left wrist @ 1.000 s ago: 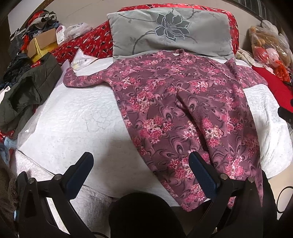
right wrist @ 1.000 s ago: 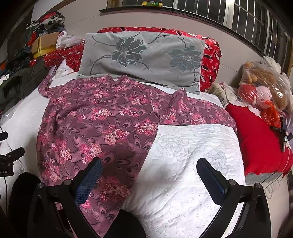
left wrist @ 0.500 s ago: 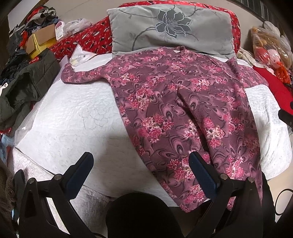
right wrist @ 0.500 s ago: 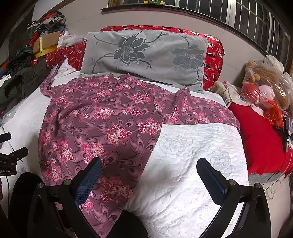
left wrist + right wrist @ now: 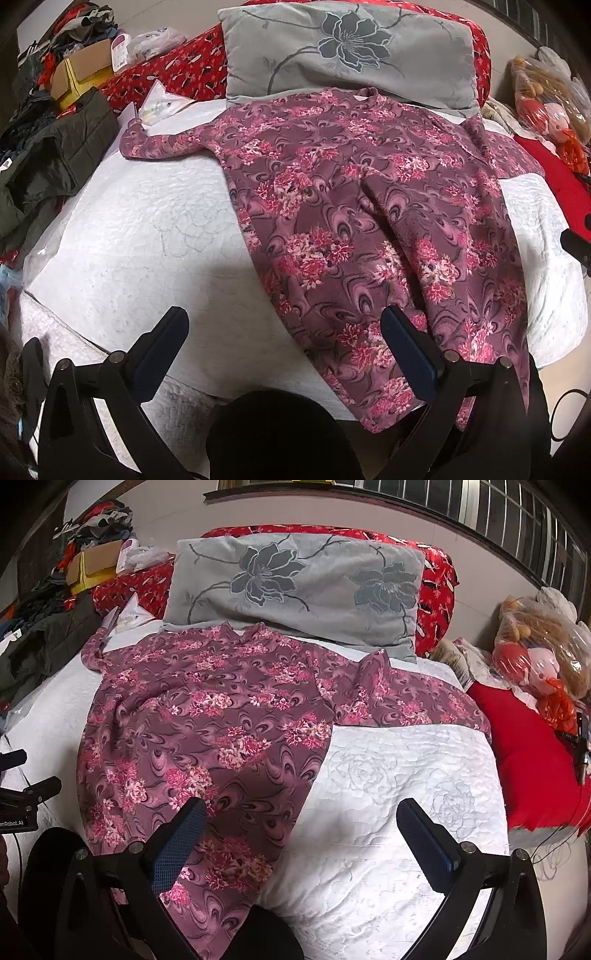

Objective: Fold small clothes

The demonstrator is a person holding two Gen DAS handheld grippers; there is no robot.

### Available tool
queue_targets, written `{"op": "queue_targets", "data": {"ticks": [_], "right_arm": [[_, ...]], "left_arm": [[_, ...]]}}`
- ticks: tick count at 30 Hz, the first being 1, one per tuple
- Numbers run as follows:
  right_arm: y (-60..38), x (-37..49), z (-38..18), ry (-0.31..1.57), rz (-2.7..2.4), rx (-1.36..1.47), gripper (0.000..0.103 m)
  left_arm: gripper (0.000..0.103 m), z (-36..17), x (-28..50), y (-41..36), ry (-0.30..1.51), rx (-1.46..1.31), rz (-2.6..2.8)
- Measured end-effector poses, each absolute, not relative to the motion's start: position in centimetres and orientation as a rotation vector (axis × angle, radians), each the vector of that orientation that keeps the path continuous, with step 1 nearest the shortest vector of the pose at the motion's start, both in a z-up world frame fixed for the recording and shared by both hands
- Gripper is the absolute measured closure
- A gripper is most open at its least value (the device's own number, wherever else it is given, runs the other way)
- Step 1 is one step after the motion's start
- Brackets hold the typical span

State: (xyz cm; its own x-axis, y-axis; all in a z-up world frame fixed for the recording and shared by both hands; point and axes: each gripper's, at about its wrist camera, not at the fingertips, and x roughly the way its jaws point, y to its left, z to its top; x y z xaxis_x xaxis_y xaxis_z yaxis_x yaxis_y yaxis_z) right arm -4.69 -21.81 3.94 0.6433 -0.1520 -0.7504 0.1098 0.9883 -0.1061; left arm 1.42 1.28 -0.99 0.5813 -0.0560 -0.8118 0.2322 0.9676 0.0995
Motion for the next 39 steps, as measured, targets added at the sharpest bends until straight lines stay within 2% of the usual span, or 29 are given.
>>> {"op": "queue_targets", "data": {"ticks": [34,39], "right_arm": [[-22.6,-4.2,0.8,0.939,-0.087,-0.003,0.002],[-23.1,-4.1,0.3,0.969,-0.073,0.031,0.002]], "left_arm": [[0.0,-2.7,4.1,2.1,1.004,0.133,-0.134],[0.0,-3.9,5.0,3.4,1.087,0.055,-0.13]]}}
